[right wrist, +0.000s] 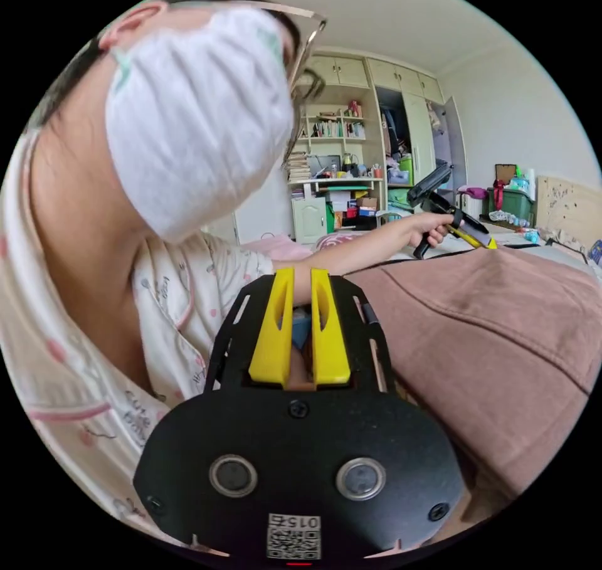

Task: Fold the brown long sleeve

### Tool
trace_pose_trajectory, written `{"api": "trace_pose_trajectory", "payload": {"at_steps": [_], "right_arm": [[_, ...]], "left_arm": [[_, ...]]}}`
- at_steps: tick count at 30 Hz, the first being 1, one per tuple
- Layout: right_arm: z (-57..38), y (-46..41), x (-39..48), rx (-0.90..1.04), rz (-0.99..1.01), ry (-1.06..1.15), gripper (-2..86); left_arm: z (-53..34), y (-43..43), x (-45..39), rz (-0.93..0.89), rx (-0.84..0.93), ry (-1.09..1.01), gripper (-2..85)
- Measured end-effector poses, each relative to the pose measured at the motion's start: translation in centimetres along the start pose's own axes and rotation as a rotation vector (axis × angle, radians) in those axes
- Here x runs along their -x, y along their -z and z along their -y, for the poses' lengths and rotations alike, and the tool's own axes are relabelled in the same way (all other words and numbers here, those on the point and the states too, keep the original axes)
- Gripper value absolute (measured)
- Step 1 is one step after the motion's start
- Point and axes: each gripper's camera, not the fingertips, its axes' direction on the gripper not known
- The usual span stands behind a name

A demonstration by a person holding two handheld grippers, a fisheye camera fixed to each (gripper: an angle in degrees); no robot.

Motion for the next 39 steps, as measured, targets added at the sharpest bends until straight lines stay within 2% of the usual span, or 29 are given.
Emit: {"api": "trace_pose_trajectory", "payload": {"at_steps": [3, 7, 11, 15, 19, 25, 33, 39], "right_arm": [[4.6, 1.6, -2.5, -0.030, -0.026, -0.097, 6.9], [11.8, 4.0, -6.5, 0.006, -0.255, -0.126, 8.7], [17.9, 5.8, -10.9, -0.035, -0.390, -0.166, 8.8], [23.5, 6.4, -20.2, -0.074, -0.534, -0.323, 10.0], [26.3, 6.8, -32.3, -0.024, -0.653, -0.520, 10.9], [26.3, 4.9, -46.5, 0.100, -0.639, -0.785, 13.1], [27.4, 0.3, -54.9, 0.202, -0.689, -0.787, 14.2], [26.1, -1.2, -60.1, 0.244, -0.629, -0.780, 14.3]], "left_arm": [[0.1, -0.7, 1.3, -0.031, 0.007, 0.033, 10.9], [0.2, -1.6, 3.3, -0.138, 0.009, 0.068, 10.9], [0.4, -2.6, 4.9, -0.246, 0.011, 0.086, 11.6], [0.9, -3.1, 5.3, -0.242, 0.011, 0.075, 11.9], [1.4, -3.5, 5.9, -0.256, 0.011, 0.069, 12.0], [2.1, -3.6, 6.8, -0.275, 0.006, 0.068, 12.3], [2.6, -3.4, 8.8, -0.456, -0.023, 0.124, 14.6], [3.5, -2.4, 7.5, -0.371, -0.008, 0.107, 13.5]]}}
